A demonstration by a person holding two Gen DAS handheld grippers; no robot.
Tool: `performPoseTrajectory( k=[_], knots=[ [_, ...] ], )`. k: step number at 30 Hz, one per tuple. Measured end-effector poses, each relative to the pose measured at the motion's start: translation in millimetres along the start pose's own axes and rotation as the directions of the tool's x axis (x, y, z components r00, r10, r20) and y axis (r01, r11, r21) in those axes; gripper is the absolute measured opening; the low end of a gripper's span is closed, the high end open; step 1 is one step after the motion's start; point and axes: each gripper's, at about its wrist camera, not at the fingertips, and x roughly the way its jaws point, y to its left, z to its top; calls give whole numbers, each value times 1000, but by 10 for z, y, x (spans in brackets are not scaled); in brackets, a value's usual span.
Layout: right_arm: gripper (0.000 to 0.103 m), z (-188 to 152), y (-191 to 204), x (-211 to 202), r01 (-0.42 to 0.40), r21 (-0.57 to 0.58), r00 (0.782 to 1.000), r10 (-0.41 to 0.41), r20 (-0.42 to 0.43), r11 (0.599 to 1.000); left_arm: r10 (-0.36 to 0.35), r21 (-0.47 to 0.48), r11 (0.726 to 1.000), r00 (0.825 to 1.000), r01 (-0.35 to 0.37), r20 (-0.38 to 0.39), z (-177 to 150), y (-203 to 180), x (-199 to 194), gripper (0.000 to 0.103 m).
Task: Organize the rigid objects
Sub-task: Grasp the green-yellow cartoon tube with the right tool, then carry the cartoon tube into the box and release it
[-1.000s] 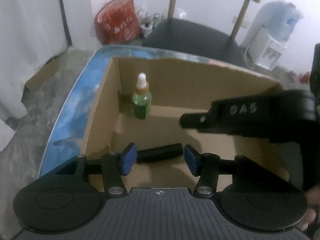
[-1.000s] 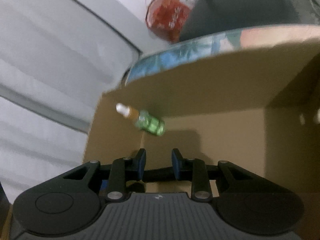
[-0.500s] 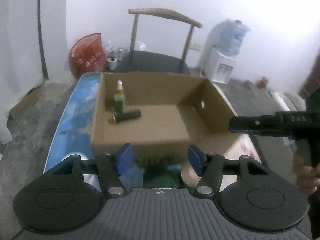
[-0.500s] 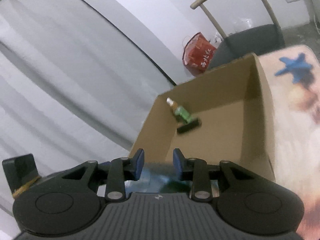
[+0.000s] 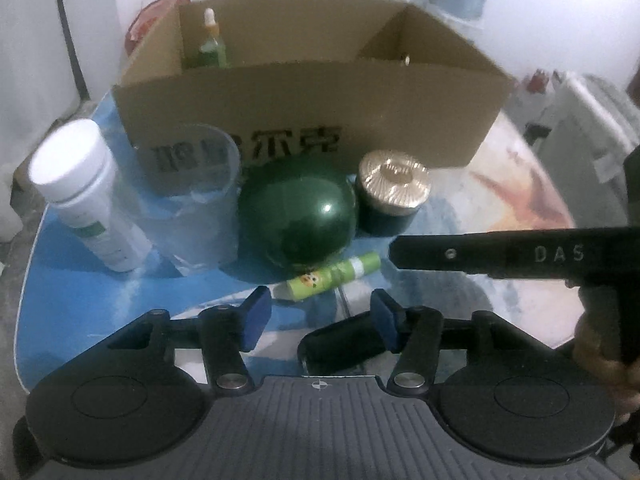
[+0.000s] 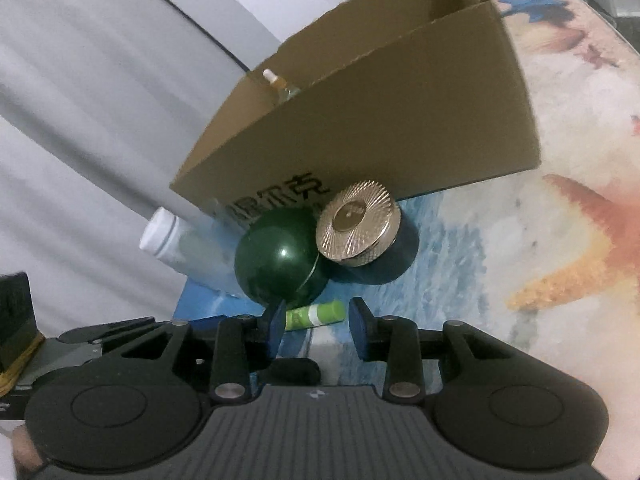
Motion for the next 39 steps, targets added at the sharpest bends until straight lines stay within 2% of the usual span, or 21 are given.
performPoseTrajectory(
  k=[4,12,18,24,29,33,36,39],
  knots=[
    [37,0,38,178,35,-40,999,-35,1,999,-5,-3,1000,1000,5,-9,1,21,82,51],
    [37,6,46,322,43,-59,999,-43,10,997,-25,-26,999,998,24,-51,7,56,230,43],
    [33,-42,87,341,52,-63,999,-51,16,997,-17,-9,1000,999,17,-41,0,18,244,42],
    [31,-63,107,276,55,-20,998,-55,21,998,-5,-17,1000,1000,5,-24,-15,5,167,42],
    [31,-101,262,48,74,-23,996,-72,45,997,-10,-9,1000,1000,10,19,-44,-84,-47,42],
    [31,-113,459,-198,87,-61,991,-80,109,994,16,34,999,996,-19,93,-58,-239,-315,42],
    [31,-57,615,-396,84,-87,983,-68,170,993,29,52,998,985,-39,168,-23,-307,-546,42],
    [31,55,782,-556,78,-128,970,-46,237,989,43,60,996,968,-60,247,78,-341,-748,42]
  ],
)
